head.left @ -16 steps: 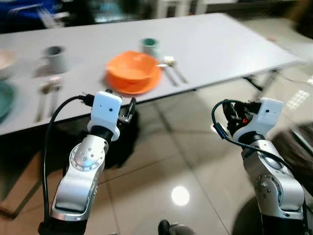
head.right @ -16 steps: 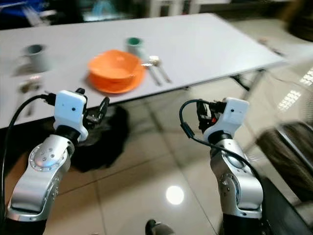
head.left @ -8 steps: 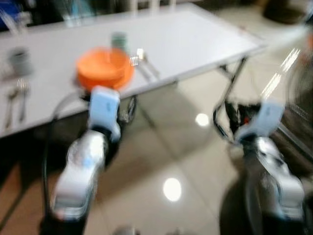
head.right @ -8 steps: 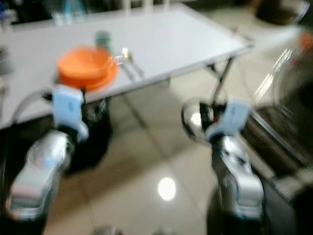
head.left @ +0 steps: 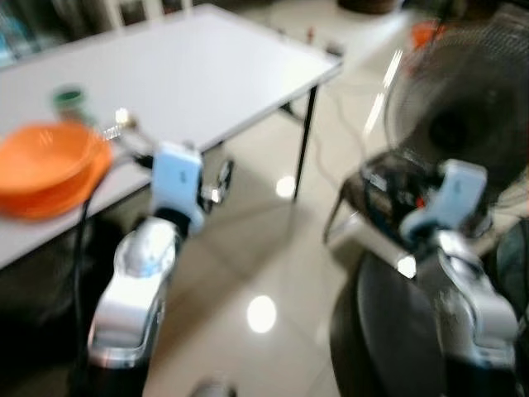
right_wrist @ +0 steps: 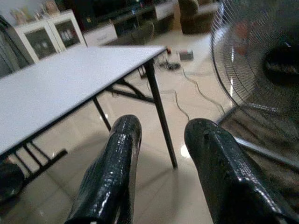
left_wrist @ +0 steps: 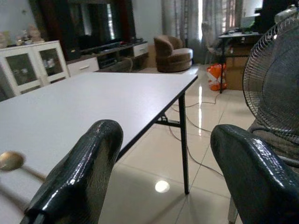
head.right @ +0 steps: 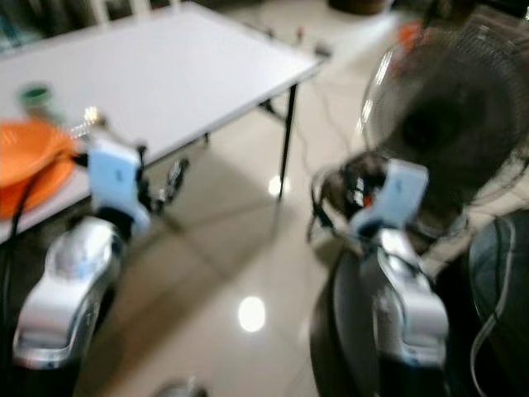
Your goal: Setting the table
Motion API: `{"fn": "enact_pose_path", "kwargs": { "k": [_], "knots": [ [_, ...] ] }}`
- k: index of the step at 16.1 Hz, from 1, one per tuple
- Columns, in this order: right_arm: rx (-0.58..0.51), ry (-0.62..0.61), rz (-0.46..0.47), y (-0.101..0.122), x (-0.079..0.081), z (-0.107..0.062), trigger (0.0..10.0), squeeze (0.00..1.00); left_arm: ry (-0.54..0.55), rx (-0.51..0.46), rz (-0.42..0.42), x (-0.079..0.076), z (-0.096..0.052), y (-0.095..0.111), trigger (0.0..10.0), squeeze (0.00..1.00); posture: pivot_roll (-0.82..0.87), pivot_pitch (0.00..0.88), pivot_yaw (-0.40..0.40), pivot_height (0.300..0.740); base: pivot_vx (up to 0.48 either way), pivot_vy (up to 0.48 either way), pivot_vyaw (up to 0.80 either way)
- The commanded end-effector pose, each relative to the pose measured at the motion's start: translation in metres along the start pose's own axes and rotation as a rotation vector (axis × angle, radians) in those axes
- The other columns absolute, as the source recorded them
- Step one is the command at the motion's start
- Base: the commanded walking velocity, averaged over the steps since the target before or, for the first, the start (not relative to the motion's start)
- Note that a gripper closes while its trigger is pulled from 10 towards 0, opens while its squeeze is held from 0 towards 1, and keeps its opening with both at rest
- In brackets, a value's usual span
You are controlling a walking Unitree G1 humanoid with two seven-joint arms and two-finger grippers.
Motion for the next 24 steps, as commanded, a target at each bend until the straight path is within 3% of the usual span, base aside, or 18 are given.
{"fn": "enact_pose_path", "kwargs": {
  "k": [1, 8, 11, 15, 20, 22, 24],
  "knots": [
    [0.017, 0.003, -0.007, -0.004, 0.001, -0.001, 10.0, 0.00, 0.011, 0.012, 0.001, 0.003, 0.000, -0.002, 10.0, 0.00, -0.02, 0.080, -0.039, 0.740, 0.480, 0.000, -0.76],
    [0.020, 0.003, -0.007, -0.005, 0.002, 0.002, 10.0, 0.00, 0.000, 0.016, 0.004, 0.003, 0.002, -0.004, 10.0, 0.00, -0.03, 0.066, -0.035, 0.740, 0.480, 0.000, -0.76],
    [0.160, -0.003, -0.004, -0.034, 0.003, 0.001, 10.0, 0.00, -0.021, 0.116, 0.013, 0.004, 0.007, -0.027, 10.0, 0.00, -0.03, 0.056, -0.025, 0.740, 0.000, 0.000, 0.00],
    [0.224, -0.027, 0.007, -0.049, 0.003, -0.001, 10.0, 0.00, -0.054, 0.182, 0.021, 0.003, 0.007, -0.041, 10.0, 0.00, -0.03, 0.051, -0.024, 0.740, 0.000, 0.000, 0.00],
    [0.486, -0.042, 0.022, -0.111, -0.014, -0.004, 10.0, 0.00, -0.163, 0.483, 0.069, -0.009, -0.005, -0.110, 10.0, 0.00, -0.03, 0.057, -0.020, 0.740, 0.000, 0.000, 0.00],
    [0.559, -0.074, 0.004, -0.131, -0.022, -0.006, 10.0, 0.00, -0.185, 0.538, 0.096, -0.013, -0.007, -0.129, 10.0, 0.00, -0.03, 0.061, -0.019, 0.740, 0.000, 0.000, 0.00],
    [0.612, -0.083, 0.023, -0.142, -0.023, -0.009, 10.0, 0.00, -0.178, 0.571, 0.032, -0.017, -0.006, -0.139, 10.0, 0.00, -0.03, 0.063, -0.014, 0.740, 0.000, 0.000, 0.00]
  ]
}}
Point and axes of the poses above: a point about 5 cm out from each wrist's last joint towards the gripper, its own z axis pointing out of the wrist towards the gripper, its own y axis along the axis of the wrist's last joint, x = y × z, the point moved 2 cm from there along z, pointing out of the wrist towards the gripper, and after that the axes turned 1 degree about -z, right-handed, at the moved point
